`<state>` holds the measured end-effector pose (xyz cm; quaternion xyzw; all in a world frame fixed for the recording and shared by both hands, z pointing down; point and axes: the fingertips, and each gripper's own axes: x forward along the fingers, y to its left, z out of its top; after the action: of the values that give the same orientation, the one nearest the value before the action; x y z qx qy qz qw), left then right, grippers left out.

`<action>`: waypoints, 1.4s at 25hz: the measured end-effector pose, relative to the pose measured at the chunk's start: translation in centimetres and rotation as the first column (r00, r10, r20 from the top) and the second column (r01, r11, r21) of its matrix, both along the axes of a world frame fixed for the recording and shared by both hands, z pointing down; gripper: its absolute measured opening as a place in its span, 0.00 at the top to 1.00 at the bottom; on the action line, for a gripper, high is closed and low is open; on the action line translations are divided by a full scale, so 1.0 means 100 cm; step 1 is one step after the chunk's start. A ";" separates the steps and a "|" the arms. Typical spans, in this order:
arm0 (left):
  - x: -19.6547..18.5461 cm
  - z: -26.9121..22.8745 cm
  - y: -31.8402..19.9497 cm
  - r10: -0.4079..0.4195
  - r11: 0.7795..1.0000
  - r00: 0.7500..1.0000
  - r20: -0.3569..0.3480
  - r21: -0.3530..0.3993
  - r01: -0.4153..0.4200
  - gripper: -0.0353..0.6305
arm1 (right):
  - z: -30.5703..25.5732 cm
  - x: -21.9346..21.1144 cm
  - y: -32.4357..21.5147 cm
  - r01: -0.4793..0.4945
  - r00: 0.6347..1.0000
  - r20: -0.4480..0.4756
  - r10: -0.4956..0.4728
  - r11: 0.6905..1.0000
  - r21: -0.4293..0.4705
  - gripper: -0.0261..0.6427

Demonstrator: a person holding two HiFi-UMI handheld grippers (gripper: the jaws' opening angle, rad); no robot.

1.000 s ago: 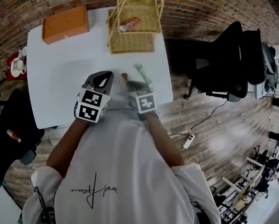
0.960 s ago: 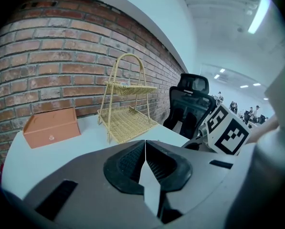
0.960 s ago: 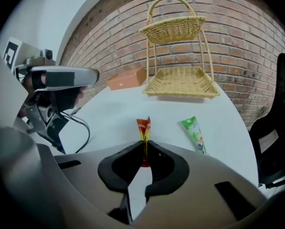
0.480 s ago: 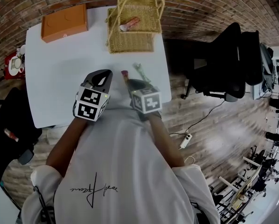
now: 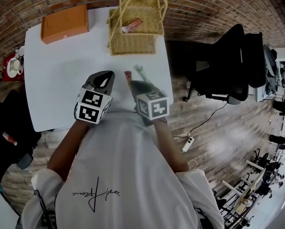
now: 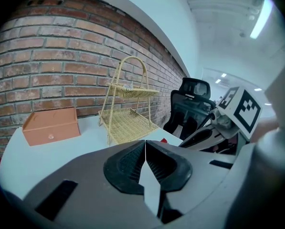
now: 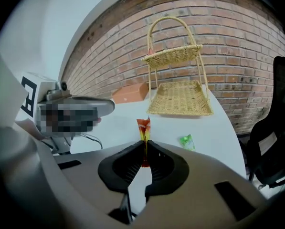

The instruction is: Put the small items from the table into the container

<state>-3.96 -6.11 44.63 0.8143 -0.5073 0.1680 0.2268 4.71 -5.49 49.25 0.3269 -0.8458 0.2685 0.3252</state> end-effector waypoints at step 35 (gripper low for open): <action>0.003 -0.001 -0.002 0.008 1.000 1.000 -0.030 0.002 -0.008 0.93 | -0.083 -0.004 0.001 0.095 0.994 0.048 -0.102 0.986 0.135 0.91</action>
<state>-3.68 -6.33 44.49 0.8190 -0.5006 0.1564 0.2329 4.35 -5.34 40.99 0.2982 -0.8855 0.2040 0.2922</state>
